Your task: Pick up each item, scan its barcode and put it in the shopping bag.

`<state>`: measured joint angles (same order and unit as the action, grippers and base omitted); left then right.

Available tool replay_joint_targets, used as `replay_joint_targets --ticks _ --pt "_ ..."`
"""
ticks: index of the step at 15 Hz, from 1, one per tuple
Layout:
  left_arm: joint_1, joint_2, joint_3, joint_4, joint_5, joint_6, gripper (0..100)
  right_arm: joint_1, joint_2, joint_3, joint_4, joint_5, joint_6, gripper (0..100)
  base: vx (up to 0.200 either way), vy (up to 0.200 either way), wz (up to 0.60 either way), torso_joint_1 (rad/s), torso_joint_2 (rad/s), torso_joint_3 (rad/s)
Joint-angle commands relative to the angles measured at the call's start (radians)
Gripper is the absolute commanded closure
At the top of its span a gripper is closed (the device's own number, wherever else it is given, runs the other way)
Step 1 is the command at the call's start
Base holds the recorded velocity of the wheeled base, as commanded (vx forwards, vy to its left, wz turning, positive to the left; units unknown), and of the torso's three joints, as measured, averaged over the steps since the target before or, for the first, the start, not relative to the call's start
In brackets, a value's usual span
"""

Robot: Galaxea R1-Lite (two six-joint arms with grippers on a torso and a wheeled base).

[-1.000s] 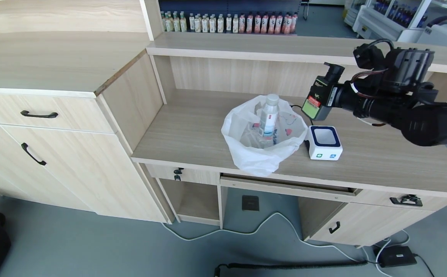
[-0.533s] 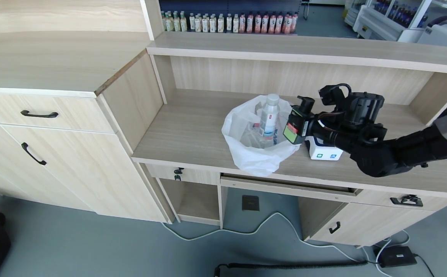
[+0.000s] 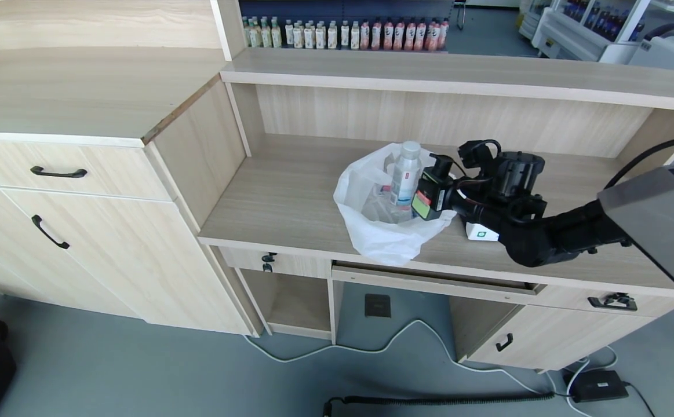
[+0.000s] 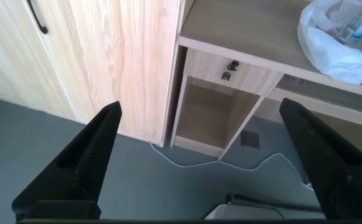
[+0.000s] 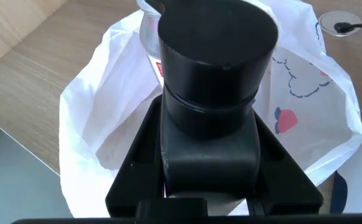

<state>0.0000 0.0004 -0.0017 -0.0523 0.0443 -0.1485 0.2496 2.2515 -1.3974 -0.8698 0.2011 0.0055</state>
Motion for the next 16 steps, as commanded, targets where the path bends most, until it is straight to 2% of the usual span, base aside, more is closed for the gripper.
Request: replay_joint_targets --ticks 1,7,16 --pt "0.0 0.0 0.0 0.0 0.0 0.0 0 0.005 0.042 -0.017 -0.008 0.001 -0.002 100 0.0 0.0 0.0 0.0 0.0 0.0" --pt "0.0 0.0 0.0 -0.001 0.0 0.0 0 0.02 0.102 -0.097 -0.012 0.081 -0.009 100 0.0 0.0 0.0 0.0 0.0 0.0" --pt "0.0 0.0 0.0 0.0 0.0 0.0 0 0.022 0.128 -0.078 -0.015 0.081 -0.091 100 0.0 0.0 0.0 0.0 0.0 0.0"
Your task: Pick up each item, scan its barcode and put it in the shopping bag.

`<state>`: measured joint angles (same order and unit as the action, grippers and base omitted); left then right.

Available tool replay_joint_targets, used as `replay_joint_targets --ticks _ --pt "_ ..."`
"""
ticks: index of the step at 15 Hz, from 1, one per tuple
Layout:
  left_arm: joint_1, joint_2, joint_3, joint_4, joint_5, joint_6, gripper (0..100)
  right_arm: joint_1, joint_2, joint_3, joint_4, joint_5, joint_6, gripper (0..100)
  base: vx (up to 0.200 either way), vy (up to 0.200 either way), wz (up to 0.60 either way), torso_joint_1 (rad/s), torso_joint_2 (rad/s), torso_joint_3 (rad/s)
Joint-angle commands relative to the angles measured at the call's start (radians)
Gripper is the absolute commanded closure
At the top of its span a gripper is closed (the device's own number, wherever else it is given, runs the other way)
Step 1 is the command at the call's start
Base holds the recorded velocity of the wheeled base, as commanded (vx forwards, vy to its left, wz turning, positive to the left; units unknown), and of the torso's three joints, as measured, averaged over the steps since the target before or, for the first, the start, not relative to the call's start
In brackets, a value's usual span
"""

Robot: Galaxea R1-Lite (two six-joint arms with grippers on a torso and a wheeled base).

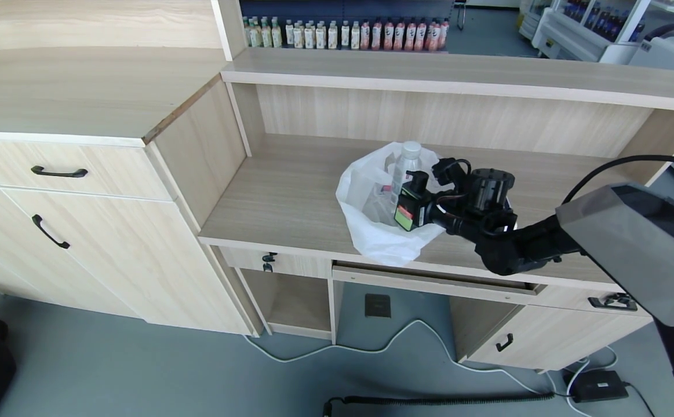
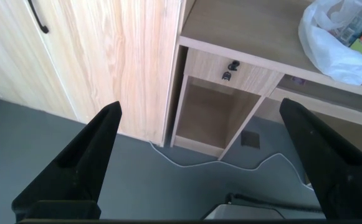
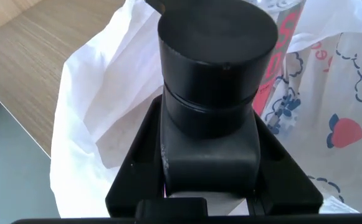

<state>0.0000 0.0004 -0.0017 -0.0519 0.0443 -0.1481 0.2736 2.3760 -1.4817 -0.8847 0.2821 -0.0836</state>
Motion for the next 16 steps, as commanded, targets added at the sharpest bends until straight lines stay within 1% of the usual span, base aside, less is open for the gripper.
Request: replay_joint_targets --ticks 1,4,5,10,13,14,15,16 --pt "0.0 0.0 0.0 0.0 0.0 -0.001 0 -0.004 0.003 0.011 -0.002 0.0 -0.002 100 0.0 0.0 0.0 0.0 0.0 0.0" --pt "0.0 0.0 0.0 0.0 0.0 -0.001 0 -0.002 0.003 0.011 -0.003 -0.001 -0.011 100 0.0 0.0 0.0 0.0 0.0 0.0" --pt "0.0 0.0 0.0 0.0 0.0 -0.001 0 -0.004 0.005 0.009 -0.003 -0.001 -0.016 0 0.0 0.0 0.0 0.0 0.0 0.0" --pt "0.0 0.0 0.0 -0.002 0.0 -0.001 0 -0.008 -0.006 0.008 -0.003 0.002 -0.01 0 0.0 0.0 0.0 0.0 0.0 0.0" --pt "0.0 0.0 0.0 0.0 0.0 -0.001 0 -0.011 -0.066 0.021 0.003 0.0 -0.011 0 0.0 0.0 0.0 0.0 0.0 0.0" --pt "0.0 0.0 0.0 -0.002 0.0 -0.001 0 -0.021 -0.109 0.044 0.001 -0.001 -0.016 0 0.0 0.0 0.0 0.0 0.0 0.0" --pt "0.0 0.0 0.0 0.0 0.0 -0.001 0 -0.027 -0.176 0.097 0.003 -0.004 -0.019 0 0.0 0.0 0.0 0.0 0.0 0.0" --pt "0.0 0.0 0.0 -0.002 0.0 -0.001 0 -0.06 -0.3 0.198 0.006 -0.006 -0.041 0 0.0 0.0 0.0 0.0 0.0 0.0"
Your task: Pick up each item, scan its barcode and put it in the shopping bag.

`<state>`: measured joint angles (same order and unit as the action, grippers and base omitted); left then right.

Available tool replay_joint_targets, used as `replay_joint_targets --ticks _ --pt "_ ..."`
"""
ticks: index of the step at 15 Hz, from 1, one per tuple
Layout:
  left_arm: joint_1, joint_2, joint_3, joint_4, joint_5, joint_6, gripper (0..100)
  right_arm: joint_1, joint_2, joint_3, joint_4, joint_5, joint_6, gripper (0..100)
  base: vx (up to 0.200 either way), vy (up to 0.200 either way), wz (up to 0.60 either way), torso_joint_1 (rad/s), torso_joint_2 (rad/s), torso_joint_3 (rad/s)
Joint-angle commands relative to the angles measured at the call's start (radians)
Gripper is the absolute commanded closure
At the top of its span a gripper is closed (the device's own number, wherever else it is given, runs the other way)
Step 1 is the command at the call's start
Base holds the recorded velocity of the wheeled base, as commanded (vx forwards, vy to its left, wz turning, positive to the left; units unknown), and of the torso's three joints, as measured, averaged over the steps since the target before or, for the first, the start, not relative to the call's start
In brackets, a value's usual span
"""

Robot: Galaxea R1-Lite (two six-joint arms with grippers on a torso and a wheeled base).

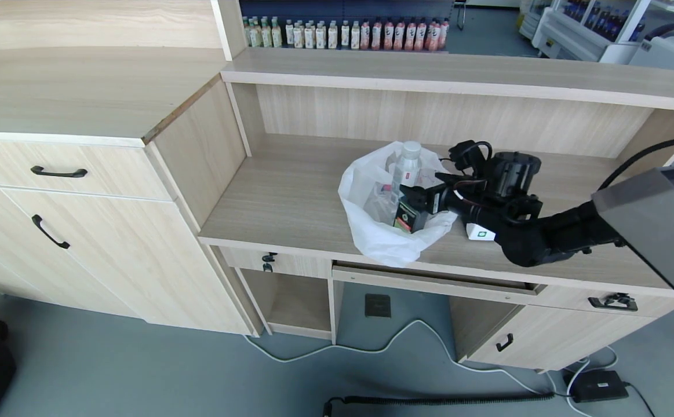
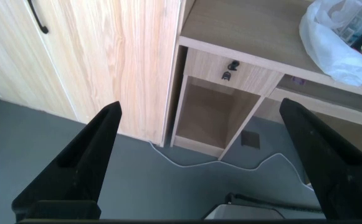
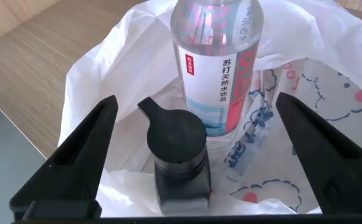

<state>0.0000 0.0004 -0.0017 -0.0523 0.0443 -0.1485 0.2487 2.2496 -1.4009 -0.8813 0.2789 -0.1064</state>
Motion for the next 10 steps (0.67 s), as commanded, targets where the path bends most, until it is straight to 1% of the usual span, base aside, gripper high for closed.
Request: replay_joint_targets --ticks 1,3,4,5,6,8,10 --pt "0.0 0.0 0.0 0.0 0.0 0.0 0 -0.071 -0.268 0.204 0.007 -0.003 -0.076 0 0.0 0.0 0.0 0.0 0.0 0.0" --pt "0.0 0.0 0.0 0.0 0.0 0.0 0 -0.166 -0.476 0.368 0.051 0.0 -0.179 0 0.0 0.0 0.0 0.0 0.0 0.0" --pt "0.0 0.0 0.0 0.0 0.0 0.0 0 -0.213 -0.579 0.415 0.105 -0.001 -0.21 0 0.0 0.0 0.0 0.0 0.0 0.0" --pt "0.0 0.0 0.0 0.0 0.0 0.0 0 -0.25 -0.657 0.422 0.176 -0.001 -0.251 0 0.0 0.0 0.0 0.0 0.0 0.0" --pt "0.0 0.0 0.0 0.0 0.0 0.0 0 -0.304 -0.728 0.419 0.257 -0.001 -0.262 0 0.0 0.0 -0.6 -0.071 0.1 0.056" --pt "0.0 0.0 0.0 0.0 0.0 0.0 0 -0.376 -0.869 0.413 0.467 -0.004 -0.256 0 0.0 0.0 -0.6 -0.188 0.32 0.137" --pt "0.0 0.0 0.0 0.0 0.0 0.0 0 -0.417 -0.983 0.421 0.613 -0.006 -0.2 0 0.0 0.0 -0.6 -0.078 0.16 0.066"
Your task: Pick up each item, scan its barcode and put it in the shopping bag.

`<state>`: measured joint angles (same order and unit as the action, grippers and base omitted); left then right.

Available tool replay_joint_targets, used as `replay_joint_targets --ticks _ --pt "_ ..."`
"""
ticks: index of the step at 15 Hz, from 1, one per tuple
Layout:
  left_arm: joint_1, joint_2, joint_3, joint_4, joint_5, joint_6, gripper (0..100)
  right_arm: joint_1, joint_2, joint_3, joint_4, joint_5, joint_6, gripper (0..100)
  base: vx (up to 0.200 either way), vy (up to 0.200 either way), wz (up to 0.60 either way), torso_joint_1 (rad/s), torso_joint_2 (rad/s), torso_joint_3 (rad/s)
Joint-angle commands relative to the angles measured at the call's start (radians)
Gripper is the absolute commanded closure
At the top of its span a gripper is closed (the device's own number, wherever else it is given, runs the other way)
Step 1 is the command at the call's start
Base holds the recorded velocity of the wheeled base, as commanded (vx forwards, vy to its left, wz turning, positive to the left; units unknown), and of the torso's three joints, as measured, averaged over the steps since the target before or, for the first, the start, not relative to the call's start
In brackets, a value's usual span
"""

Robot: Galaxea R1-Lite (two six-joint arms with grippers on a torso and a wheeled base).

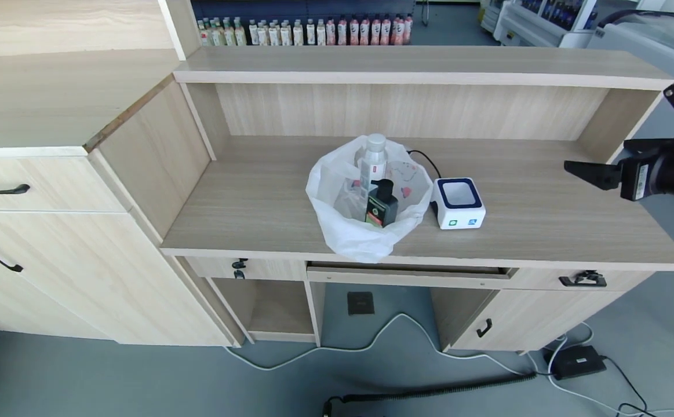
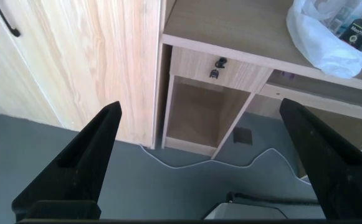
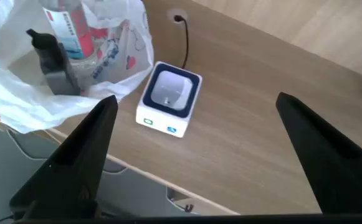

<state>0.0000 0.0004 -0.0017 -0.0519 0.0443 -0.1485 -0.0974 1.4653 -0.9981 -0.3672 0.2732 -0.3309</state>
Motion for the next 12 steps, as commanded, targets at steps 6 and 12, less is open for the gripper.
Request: replay_joint_targets --ticks 6,12 --pt "0.0 0.0 0.0 0.0 0.0 0.0 0 -0.146 -0.398 0.276 0.021 -0.069 0.162 0 0.0 0.0 0.0 -0.003 0.01 0.003" --pt "0.0 0.0 0.0 -0.002 0.0 0.0 0 -0.061 -0.818 0.808 -0.036 -0.135 0.297 0 0.0 0.0 0.0 0.0 0.0 0.0"
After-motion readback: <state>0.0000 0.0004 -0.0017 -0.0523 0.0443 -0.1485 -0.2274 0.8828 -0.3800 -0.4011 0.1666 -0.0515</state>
